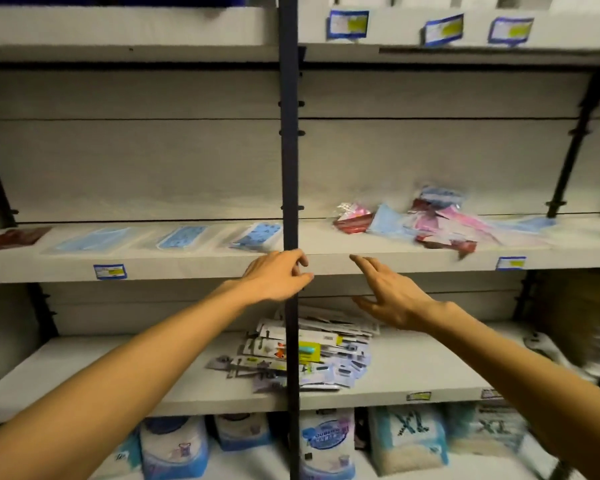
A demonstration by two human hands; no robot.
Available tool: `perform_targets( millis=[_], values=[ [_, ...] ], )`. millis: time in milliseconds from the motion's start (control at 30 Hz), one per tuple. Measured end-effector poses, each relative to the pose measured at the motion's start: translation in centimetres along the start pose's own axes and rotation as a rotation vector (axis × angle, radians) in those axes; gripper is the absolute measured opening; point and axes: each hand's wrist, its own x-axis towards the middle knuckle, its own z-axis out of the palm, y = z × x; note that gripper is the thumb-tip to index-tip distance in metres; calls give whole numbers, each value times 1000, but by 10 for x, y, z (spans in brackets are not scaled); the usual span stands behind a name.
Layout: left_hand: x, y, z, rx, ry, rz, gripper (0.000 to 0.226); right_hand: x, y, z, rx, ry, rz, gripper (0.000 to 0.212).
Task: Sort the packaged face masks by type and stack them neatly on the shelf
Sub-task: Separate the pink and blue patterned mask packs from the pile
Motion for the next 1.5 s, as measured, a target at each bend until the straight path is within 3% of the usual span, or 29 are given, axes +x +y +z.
perform_targets(
  millis=[433,700,833,1000,1267,1367,1500],
  values=[
    [119,161,78,311,61,306,35,-76,157,-49,-256,200,203,76],
    [220,239,125,187,149,248,27,-83,286,-78,-374,120,287,66],
    [273,254,134,224,146,187,34,-69,337,-96,-354,137,362,66],
    [312,261,150,232,136,114,39,-46,380,-103,-373,146,330,65],
    [357,264,187,350,18,59,82,24,422,-95,-276,143,263,57],
    [370,260,196,415,-55,-3,98,51,446,-86,-253,100,218,62],
    [385,259,189,368,-150,-69,102,81,484,-75,-147,16,207,73]
  ],
)
